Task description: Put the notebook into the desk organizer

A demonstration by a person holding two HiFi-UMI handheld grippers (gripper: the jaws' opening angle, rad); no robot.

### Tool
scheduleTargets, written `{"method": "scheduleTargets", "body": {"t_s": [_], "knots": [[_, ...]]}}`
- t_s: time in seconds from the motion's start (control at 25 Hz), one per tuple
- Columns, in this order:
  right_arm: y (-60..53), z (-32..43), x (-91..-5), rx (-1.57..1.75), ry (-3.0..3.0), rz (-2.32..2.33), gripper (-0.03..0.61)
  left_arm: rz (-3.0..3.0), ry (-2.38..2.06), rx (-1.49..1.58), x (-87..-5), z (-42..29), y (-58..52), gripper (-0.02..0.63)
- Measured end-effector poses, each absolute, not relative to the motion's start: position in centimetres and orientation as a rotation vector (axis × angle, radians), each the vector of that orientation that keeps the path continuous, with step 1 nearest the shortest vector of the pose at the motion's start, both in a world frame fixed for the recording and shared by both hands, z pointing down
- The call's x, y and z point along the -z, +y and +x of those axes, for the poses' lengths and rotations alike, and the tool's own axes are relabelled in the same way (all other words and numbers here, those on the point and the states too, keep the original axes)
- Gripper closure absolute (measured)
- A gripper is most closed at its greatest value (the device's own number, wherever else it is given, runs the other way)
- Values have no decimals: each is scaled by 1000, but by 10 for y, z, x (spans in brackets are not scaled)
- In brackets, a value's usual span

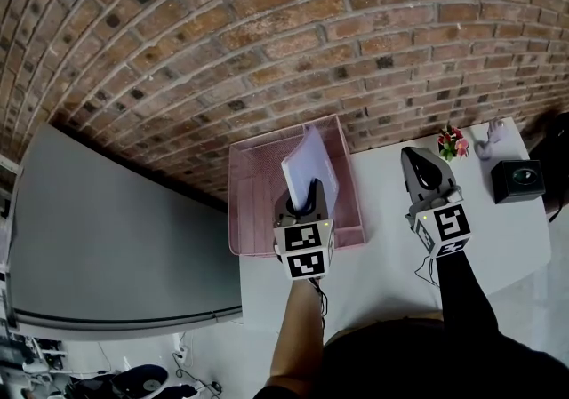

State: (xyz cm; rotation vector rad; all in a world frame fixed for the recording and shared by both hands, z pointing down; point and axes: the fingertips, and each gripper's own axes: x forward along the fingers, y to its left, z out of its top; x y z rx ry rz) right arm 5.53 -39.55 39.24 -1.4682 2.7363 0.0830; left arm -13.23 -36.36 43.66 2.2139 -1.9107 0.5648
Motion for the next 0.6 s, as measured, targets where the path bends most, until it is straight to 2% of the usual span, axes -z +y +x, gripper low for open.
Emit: {"method": "scheduleTargets", "body": {"t_s": [0.6], "knots": [[-403, 62, -404, -44, 2732, -1510, 557, 2181, -1882, -658, -455, -140, -392, 503]]}}
